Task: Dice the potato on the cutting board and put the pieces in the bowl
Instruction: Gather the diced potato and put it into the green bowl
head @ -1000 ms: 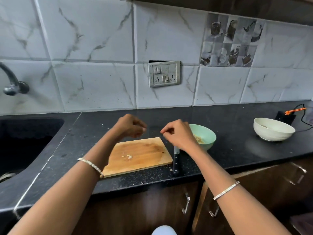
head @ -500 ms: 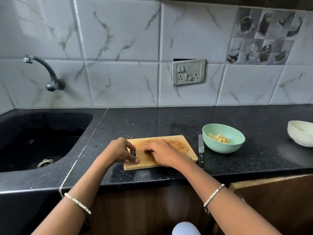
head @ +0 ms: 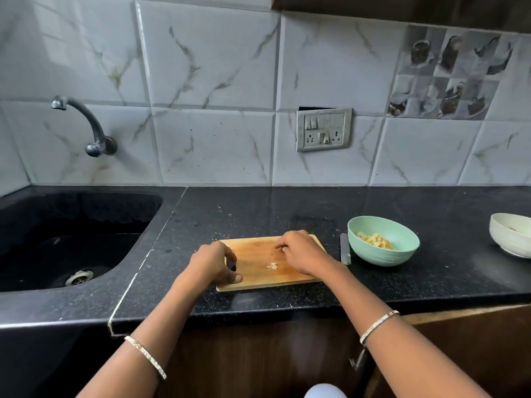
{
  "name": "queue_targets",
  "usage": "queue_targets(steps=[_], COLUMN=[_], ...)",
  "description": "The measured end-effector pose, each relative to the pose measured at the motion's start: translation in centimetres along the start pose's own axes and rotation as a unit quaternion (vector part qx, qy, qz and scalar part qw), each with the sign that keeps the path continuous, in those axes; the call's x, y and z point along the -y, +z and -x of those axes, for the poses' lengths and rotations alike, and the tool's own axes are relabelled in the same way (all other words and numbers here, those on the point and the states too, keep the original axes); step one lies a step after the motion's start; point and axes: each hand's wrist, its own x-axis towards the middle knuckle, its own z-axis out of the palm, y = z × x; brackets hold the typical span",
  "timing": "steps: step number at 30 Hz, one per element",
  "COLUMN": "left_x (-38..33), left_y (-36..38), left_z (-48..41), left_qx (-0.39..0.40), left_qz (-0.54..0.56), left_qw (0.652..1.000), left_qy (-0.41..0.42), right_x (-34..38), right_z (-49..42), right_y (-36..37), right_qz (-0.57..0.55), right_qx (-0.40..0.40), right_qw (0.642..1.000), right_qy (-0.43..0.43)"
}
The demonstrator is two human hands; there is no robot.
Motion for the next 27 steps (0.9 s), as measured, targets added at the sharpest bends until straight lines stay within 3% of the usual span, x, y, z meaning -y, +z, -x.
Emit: queue_targets(steps=[13,27], left_x=[0.7,1.4], left_y=[0.9,1.4], left_z=[0.6,0.3], left_qx=[-0.018,-0.028], left_qz=[0.019,0.039], left_qw=[1.000,0.999], left_qy=[0.014,0.018], right_x=[0.8,0.3], right_z=[4.9,6.8], right_y=[1.6,2.3], right_qz=[0.066,0.078], right_qx=[0.055,-0.063], right_qw=[0.988,0.982], right_qy=[-0.131,-0.161])
